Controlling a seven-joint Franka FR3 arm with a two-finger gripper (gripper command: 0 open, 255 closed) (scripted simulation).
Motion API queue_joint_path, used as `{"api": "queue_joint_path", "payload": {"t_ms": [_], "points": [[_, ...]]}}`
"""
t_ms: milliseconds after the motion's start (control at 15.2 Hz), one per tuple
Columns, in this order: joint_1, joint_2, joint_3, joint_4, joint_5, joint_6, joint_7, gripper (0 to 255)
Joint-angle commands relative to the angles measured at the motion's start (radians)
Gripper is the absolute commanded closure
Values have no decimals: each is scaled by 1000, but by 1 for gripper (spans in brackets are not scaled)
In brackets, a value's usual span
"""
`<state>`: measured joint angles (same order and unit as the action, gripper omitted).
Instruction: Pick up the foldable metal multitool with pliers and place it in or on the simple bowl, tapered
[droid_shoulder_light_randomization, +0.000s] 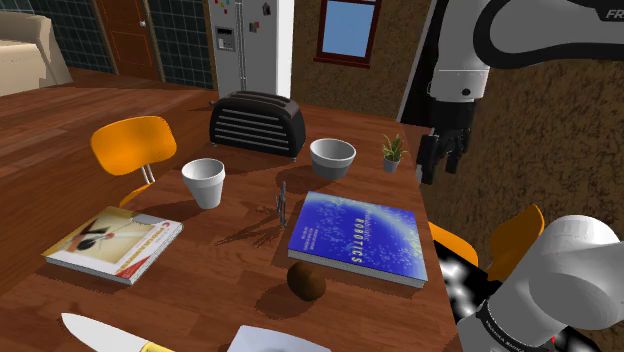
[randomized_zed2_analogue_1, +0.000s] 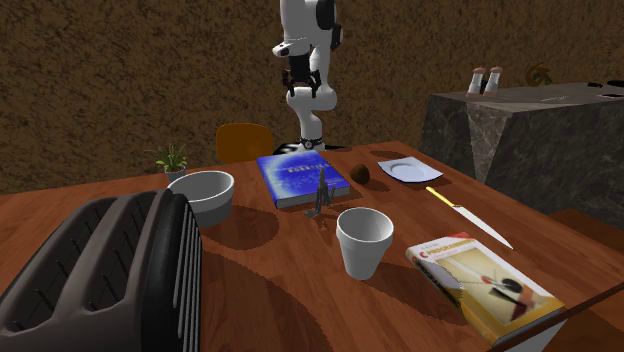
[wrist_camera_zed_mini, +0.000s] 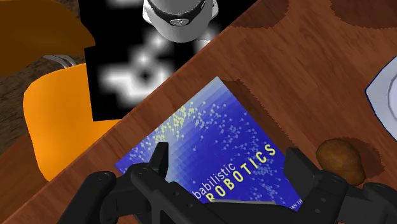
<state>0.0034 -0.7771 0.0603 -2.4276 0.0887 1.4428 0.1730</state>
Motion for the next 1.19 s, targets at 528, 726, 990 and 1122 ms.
{"api": "queue_joint_path", "payload": {"t_ms": [528,726,990,1122], "points": [[-3,198,142,13,71,261,196,0],[-10,292,190,43,74,353,271,0],[-23,429,250,103,55,464,377,0],[-31,501,278,142,34,513,434,0]]}}
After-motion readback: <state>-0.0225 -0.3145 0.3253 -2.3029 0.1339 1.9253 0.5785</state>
